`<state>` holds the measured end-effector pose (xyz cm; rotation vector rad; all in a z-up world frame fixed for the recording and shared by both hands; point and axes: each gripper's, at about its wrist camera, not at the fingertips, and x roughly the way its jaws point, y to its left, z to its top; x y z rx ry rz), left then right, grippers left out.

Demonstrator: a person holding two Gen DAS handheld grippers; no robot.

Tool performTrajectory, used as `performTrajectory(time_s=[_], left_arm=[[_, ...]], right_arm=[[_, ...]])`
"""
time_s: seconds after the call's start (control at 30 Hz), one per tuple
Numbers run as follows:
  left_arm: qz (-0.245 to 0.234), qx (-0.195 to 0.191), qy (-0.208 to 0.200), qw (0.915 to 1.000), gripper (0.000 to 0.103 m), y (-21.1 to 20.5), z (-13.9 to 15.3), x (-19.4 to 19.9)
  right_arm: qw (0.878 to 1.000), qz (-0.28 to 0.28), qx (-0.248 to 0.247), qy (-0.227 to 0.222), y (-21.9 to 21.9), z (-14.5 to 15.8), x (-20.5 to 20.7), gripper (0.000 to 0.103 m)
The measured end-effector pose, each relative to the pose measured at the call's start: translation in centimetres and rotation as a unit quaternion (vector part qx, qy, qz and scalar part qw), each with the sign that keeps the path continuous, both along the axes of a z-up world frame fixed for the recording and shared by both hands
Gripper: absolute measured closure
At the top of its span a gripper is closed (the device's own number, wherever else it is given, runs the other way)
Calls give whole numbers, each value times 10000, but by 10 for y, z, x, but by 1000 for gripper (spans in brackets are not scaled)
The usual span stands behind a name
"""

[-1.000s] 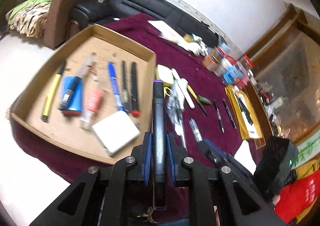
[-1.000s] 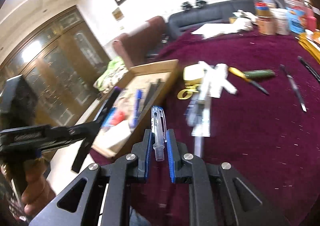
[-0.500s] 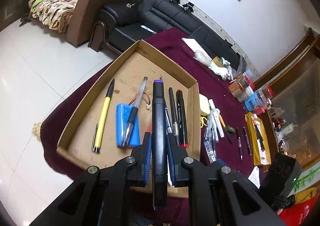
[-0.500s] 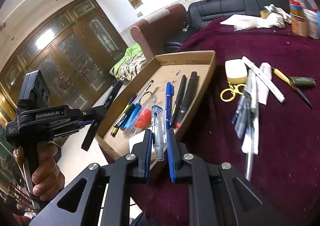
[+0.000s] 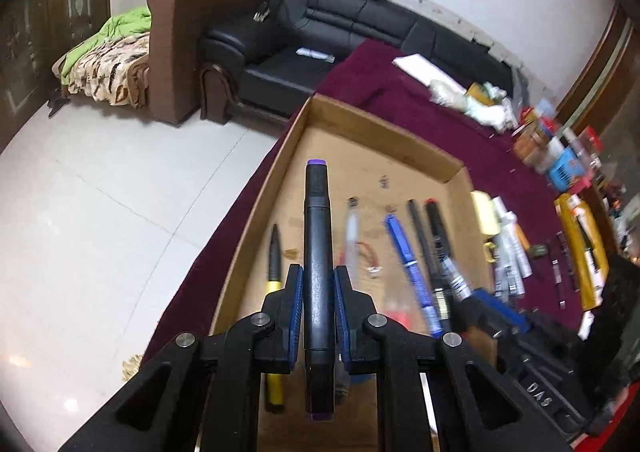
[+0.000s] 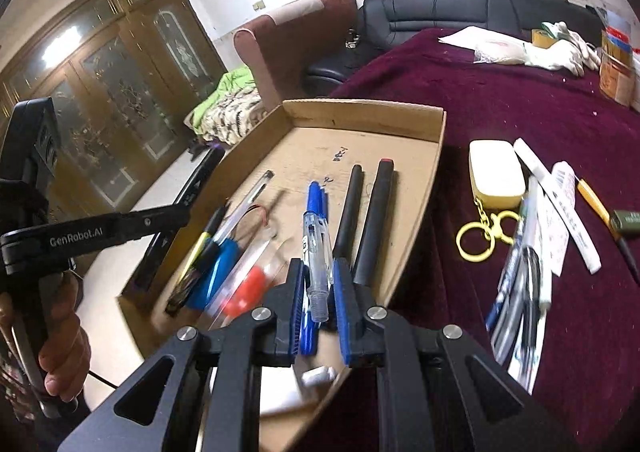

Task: Organize rigid objects
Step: 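Carry the pen and purple-capped marker into the tray and open both tools, then grasp the clear gel pen with left tool while right tool grasps black pen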

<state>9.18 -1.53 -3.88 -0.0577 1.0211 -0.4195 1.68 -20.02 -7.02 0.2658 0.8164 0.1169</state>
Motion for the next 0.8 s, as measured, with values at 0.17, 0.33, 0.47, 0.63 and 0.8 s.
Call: performTrajectory(time_s=[0.17, 0.33, 0.47, 0.63, 0.8], left_arm=[[-12, 83, 185, 9998, 89, 2, -19, 5], [-10, 72, 189, 9998, 88, 6, -20, 6], [68, 167, 144, 9997, 69, 8, -16, 2], [311, 143, -342, 9988, 49, 8, 10, -30], [131, -209, -696, 9973, 34, -16, 32, -87]], right_arm=[[9988, -25, -486, 22, 8, -6, 12, 89], [9960, 66, -891, 36, 19, -12, 16, 88], [9959, 208, -885, -6, 23, -10, 12, 87], [9976, 224, -396, -522, 8, 10, -24, 54], [9965, 219, 270, -756, -25, 14, -71, 52]])
